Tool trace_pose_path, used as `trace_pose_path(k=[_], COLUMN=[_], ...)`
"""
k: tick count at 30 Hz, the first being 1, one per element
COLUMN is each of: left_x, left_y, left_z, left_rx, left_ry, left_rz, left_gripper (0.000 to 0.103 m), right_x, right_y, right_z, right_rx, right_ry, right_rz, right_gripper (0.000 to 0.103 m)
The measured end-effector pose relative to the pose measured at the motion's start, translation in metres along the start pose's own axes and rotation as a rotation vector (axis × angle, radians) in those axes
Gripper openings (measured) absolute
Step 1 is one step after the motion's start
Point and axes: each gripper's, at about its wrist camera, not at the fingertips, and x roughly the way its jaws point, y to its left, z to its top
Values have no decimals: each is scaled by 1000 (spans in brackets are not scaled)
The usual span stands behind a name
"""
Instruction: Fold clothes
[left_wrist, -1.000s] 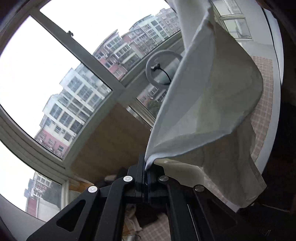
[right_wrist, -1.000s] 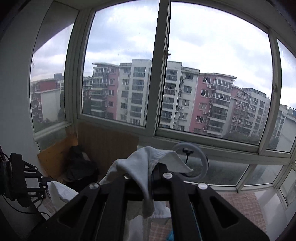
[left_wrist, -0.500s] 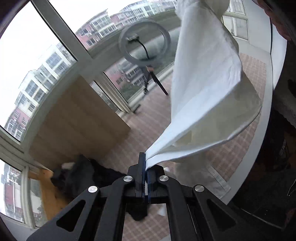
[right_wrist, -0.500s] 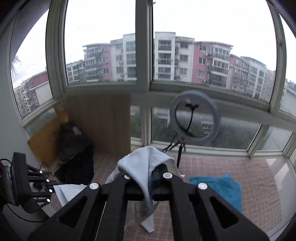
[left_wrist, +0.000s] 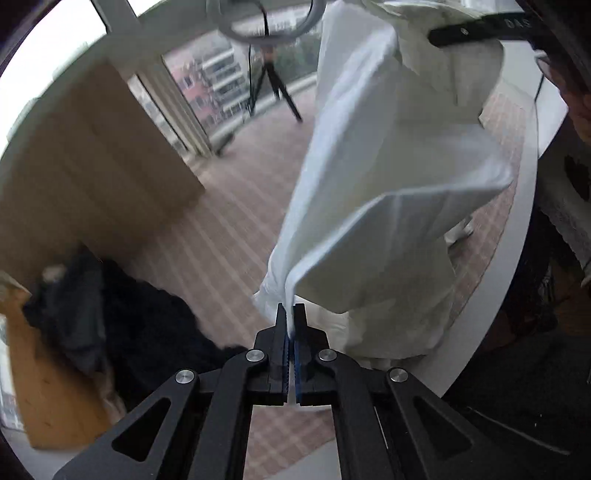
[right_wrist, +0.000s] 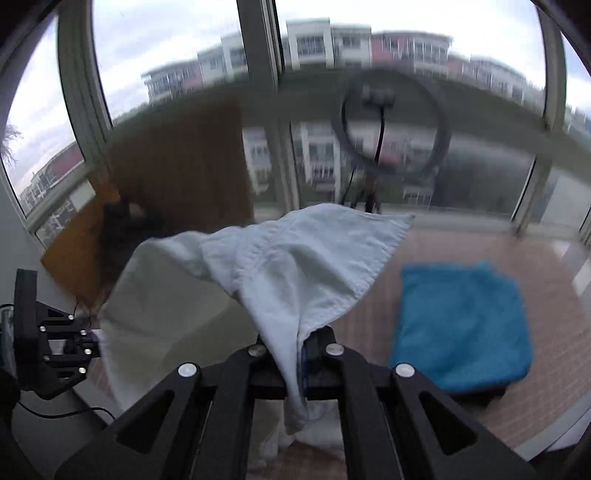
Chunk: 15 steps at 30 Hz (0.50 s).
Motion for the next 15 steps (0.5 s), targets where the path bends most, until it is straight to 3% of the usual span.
trace_pose_path(k=[2,4,5,10,15], left_x=[45,20,6,-150,-280], left_y=[-1,8,12,25,8], left_z=[-11,-4,0,16,18], left_rx=[-56,-52,-50,-17,86], left_ry=[75,33,9,-244,-441], left_rz=[-55,-40,-31,89,218], left_gripper=[1,1,1,1,1], right_x=[42,28,4,-164,-320], right_y=[-17,-20,-19,0,47], right_z=[-23,-14,-1,88,114], right_rx=[101,83,63,-22,-147], right_ry=[101,84,38,-245,-494], right_rz=[26,7,-5,-38,-120], right_gripper=[3,3,3,3,3])
